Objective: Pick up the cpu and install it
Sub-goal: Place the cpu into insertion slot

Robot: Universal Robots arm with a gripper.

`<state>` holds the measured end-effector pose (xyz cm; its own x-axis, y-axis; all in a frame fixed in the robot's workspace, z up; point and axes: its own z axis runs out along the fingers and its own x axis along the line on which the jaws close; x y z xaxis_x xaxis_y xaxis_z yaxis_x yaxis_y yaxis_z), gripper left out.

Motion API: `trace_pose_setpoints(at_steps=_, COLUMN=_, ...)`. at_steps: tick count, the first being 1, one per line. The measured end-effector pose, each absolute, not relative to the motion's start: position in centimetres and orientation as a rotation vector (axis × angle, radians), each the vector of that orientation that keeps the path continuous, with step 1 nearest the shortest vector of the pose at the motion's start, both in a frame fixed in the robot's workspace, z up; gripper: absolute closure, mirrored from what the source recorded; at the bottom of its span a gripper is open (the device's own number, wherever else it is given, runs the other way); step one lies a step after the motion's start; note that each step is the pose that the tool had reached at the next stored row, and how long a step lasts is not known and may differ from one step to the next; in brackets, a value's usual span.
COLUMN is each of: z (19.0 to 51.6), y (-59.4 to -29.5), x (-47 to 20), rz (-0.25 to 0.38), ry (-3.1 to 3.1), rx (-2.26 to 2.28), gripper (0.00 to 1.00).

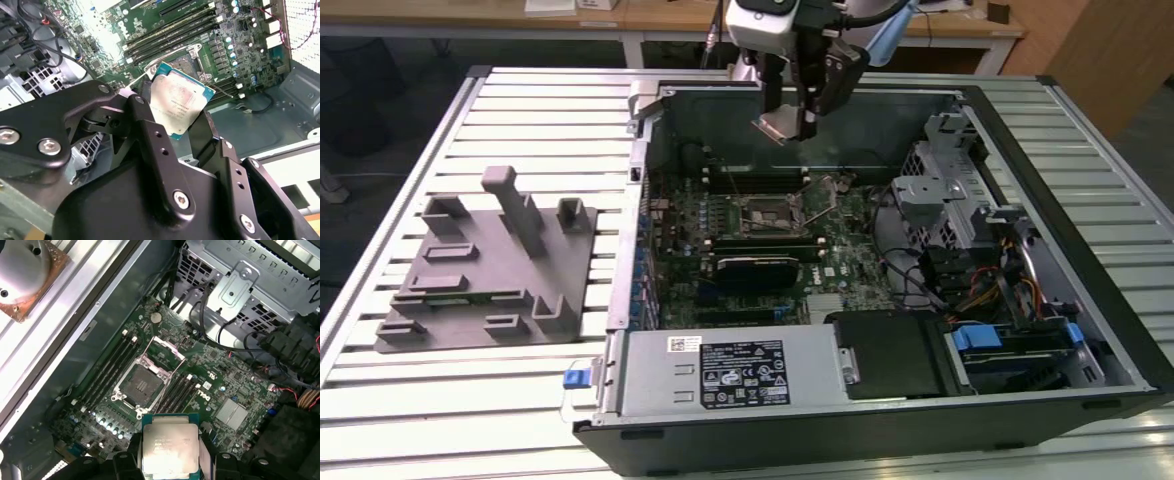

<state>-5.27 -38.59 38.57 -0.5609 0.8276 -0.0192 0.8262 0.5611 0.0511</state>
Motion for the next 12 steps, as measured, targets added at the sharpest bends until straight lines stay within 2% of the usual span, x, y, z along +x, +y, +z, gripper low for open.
trace_pose_setpoints(at_steps=12, z=38.56, y=-38.59, x=-5.27, rz=0.053, ry=2.66, rx=1.589, gripper=0.46)
